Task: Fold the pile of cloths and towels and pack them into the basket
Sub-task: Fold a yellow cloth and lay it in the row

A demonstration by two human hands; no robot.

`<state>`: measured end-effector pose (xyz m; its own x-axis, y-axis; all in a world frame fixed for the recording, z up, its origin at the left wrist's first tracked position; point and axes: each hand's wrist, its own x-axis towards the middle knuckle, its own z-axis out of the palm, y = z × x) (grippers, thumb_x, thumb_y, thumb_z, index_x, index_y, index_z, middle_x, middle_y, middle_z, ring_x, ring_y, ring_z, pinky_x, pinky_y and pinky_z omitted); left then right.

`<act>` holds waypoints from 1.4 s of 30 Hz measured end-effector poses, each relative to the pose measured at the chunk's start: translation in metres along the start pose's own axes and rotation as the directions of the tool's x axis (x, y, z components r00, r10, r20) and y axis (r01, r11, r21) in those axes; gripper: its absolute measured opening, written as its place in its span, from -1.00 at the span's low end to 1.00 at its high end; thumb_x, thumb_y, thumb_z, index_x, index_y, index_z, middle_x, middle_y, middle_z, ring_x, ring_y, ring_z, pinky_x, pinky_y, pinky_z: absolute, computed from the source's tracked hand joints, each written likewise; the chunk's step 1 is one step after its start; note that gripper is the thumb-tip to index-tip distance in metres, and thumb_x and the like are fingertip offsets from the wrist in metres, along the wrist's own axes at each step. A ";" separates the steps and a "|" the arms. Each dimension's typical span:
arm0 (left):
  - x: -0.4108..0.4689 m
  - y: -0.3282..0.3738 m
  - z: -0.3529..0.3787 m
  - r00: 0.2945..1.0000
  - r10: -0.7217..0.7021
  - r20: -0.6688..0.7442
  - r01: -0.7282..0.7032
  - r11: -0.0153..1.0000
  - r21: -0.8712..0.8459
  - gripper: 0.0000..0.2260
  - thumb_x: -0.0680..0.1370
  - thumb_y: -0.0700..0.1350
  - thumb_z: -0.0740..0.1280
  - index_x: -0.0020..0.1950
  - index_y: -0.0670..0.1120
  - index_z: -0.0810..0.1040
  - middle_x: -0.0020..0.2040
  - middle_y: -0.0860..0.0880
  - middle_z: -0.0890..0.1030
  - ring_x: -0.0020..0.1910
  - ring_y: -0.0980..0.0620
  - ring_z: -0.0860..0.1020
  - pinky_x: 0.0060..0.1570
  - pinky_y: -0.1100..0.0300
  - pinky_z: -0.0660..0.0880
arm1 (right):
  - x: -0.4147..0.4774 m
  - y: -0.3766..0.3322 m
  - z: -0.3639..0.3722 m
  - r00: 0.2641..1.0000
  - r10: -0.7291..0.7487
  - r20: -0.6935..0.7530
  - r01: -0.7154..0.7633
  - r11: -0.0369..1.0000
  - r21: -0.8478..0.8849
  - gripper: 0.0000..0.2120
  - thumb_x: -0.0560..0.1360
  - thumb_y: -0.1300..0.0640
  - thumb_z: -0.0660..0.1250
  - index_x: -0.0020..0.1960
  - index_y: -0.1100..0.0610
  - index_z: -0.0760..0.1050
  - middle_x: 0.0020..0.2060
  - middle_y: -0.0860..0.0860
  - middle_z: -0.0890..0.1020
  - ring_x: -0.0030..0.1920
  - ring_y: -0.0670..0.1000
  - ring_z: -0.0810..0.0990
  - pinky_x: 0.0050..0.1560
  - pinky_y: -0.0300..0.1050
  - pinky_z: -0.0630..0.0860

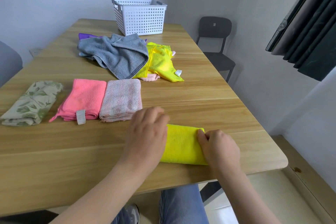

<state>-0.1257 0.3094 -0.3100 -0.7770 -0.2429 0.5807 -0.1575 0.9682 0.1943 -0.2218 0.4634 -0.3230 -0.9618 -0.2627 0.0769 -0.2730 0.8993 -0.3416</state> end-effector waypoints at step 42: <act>-0.039 -0.031 0.010 0.982 -0.152 0.115 0.183 0.923 -0.339 -0.58 0.52 -0.05 0.01 0.19 -0.14 0.55 0.24 -0.03 0.54 0.26 0.12 0.39 0.35 -0.03 0.31 | -0.027 0.003 -0.004 0.991 -0.129 -0.014 0.128 0.990 -0.058 -0.55 0.47 -0.35 0.12 0.13 -0.03 0.38 -0.07 -0.07 0.54 -0.04 0.01 0.55 -0.22 -0.14 0.39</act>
<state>-0.0964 0.2901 -0.3468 -0.8090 -0.3788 0.4496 -0.0808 0.8292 0.5531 -0.1965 0.4744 -0.3220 -0.9186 -0.3720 0.1335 -0.3950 0.8769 -0.2739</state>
